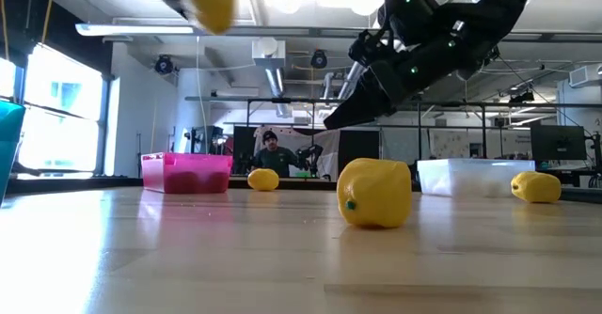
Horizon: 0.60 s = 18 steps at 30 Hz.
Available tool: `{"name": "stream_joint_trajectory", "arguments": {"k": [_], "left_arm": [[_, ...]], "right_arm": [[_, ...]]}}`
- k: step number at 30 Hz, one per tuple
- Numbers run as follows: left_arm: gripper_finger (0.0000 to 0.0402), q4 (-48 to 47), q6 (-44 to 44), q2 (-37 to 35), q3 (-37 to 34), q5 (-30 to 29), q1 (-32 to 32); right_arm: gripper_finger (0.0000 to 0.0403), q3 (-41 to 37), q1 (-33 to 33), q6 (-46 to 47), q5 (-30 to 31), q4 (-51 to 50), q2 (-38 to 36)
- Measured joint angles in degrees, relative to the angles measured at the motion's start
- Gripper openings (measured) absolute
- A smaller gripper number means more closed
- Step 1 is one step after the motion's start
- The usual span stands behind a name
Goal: Sort produce into baskets
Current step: Put the yellow lemon in the blue bin
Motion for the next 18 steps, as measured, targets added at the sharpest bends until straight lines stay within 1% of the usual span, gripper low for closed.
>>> {"name": "stream_joint_trajectory", "arguments": {"k": [2, 5, 9, 11, 14, 18], "left_arm": [[0.0126, -7.10, -4.37, 0.62, 3.27, -2.14, -5.22], [0.0126, -16.19, -13.97, 2.26, 6.36, -2.16, -12.03], [0.0126, -24.57, -28.35, 5.26, 7.88, 0.42, -19.17], [0.0126, -27.27, -33.29, 7.42, 7.48, 1.78, -22.02], [0.0126, -28.46, -35.14, 11.62, 7.30, 2.15, -25.31], [0.0126, -27.56, -32.13, 17.23, 7.30, 2.02, -26.50]], "right_arm": [[0.0252, 0.00, 0.09, 0.00, 0.85, 0.22, 0.00], [0.0245, 0.00, 0.09, 0.00, 0.89, 0.31, 0.00], [0.0239, 0.00, 0.11, -0.16, 0.89, 0.63, 0.00], [0.0238, 0.00, 0.13, -0.33, 0.89, 0.66, 0.00], [0.0238, 0.00, -0.02, -0.35, 0.91, 0.96, 0.00], [0.0238, 0.00, -0.07, -0.45, 0.91, 1.07, 0.00]]}}
